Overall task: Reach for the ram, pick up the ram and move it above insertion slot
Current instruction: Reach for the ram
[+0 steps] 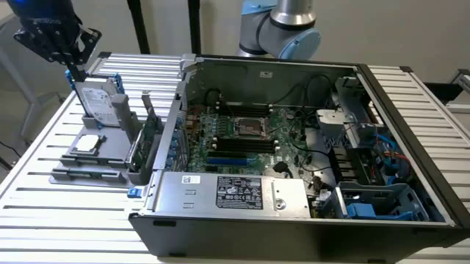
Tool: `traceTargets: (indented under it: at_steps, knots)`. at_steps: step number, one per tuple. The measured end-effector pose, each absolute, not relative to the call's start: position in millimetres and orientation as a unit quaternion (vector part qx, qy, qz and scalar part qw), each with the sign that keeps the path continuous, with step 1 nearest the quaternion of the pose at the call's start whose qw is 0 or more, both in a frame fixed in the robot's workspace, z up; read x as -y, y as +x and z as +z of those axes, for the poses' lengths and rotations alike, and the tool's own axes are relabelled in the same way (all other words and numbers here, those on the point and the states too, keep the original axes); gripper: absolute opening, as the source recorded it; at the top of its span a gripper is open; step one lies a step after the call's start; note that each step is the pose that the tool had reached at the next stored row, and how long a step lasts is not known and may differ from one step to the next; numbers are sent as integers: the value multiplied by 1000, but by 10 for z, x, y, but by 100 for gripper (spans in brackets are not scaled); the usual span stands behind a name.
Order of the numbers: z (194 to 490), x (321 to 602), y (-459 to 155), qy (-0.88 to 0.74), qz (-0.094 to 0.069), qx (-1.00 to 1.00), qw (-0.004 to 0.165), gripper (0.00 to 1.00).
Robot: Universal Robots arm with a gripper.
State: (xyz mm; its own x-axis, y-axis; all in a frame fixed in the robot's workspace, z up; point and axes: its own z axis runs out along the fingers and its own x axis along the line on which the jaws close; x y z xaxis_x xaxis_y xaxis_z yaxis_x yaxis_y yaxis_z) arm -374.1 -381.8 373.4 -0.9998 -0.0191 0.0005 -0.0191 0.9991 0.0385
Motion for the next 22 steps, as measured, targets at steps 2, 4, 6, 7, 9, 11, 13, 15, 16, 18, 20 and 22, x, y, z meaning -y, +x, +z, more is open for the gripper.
traceTargets:
  at_steps: [2,4,6,7,9,11,13,15,16,18,20,22]
  knots:
    - [3734,3818,-3742,10,-19,1000,0,11]
    - [3734,3818,-3742,10,-19,1000,0,11]
    - [3734,3818,-3741,10,-19,1000,0,11]
    - [3734,3818,-3742,10,-19,1000,0,11]
    - [3735,3818,-3742,10,-19,1000,0,11]
    - [3735,3818,-3741,10,-19,1000,0,11]
    - [3737,3820,-3741,10,-19,1000,1,11]
    - [3736,3838,-3742,10,-19,1000,1,11]
    - [3735,3854,-3742,10,-19,1000,0,11]
    - [3734,3902,-3741,10,-19,1000,0,11]
    - [3731,3974,-3742,10,-19,1000,0,11]
    - [3727,4056,-3741,10,-19,1000,0,11]
